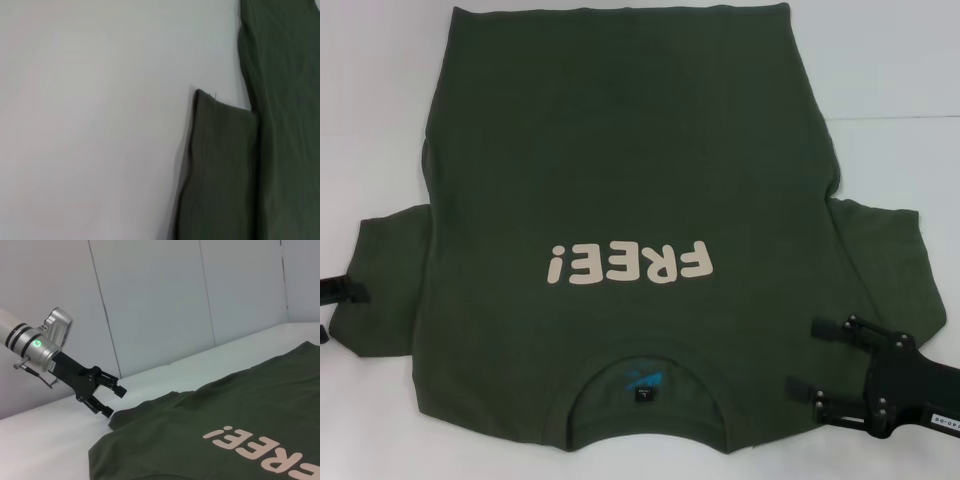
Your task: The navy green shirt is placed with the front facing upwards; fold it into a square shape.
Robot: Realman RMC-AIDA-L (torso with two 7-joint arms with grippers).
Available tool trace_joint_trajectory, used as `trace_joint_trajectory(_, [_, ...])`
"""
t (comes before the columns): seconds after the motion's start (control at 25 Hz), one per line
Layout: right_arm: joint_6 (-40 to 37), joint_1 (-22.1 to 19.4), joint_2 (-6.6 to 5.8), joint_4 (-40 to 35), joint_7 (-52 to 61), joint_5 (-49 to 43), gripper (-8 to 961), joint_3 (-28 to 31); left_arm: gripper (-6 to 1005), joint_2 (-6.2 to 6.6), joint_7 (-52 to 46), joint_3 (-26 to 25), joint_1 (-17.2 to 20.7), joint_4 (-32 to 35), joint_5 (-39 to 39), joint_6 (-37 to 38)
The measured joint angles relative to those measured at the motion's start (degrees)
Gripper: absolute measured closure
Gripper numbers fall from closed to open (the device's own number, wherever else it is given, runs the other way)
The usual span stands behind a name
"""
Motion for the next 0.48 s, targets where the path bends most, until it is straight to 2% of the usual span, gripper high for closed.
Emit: trace_joint_trajectory(0.48, [0.3,0.2,0.0,0.0,0.4,0.0,26,0.0,65,0.23,-0.2,1.5,-0.4,-0.1,0.6,-1.7])
